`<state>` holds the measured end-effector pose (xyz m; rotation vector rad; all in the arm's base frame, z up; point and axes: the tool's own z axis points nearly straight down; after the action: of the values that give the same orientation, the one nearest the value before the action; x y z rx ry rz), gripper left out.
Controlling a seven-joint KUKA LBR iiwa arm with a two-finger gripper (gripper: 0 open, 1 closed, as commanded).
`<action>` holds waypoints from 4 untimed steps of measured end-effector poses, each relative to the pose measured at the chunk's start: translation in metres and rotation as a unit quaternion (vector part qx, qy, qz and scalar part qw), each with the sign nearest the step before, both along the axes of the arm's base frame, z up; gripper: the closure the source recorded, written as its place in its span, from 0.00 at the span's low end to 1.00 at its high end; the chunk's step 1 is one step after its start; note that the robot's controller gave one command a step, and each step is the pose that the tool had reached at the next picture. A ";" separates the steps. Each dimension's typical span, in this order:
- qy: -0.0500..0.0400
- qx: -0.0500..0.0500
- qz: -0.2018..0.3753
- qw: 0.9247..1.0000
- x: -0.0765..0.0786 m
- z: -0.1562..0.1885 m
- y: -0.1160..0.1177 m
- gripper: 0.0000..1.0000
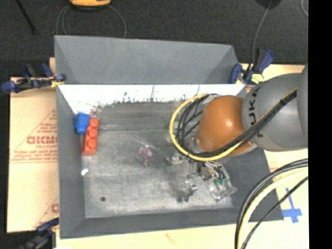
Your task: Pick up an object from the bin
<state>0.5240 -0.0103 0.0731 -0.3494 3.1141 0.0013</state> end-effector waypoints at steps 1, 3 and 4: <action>0.003 -0.001 -0.087 0.996 -0.015 0.006 -0.054 0.00; 0.001 0.011 -0.087 0.996 0.035 0.020 -0.118 0.00; -0.001 0.010 -0.086 0.996 0.035 0.018 -0.120 1.00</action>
Offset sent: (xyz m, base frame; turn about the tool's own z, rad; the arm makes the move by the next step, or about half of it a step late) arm -0.0158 -0.0525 0.0052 0.1752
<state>0.5587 -0.1304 0.0912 -0.0804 3.1279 0.0303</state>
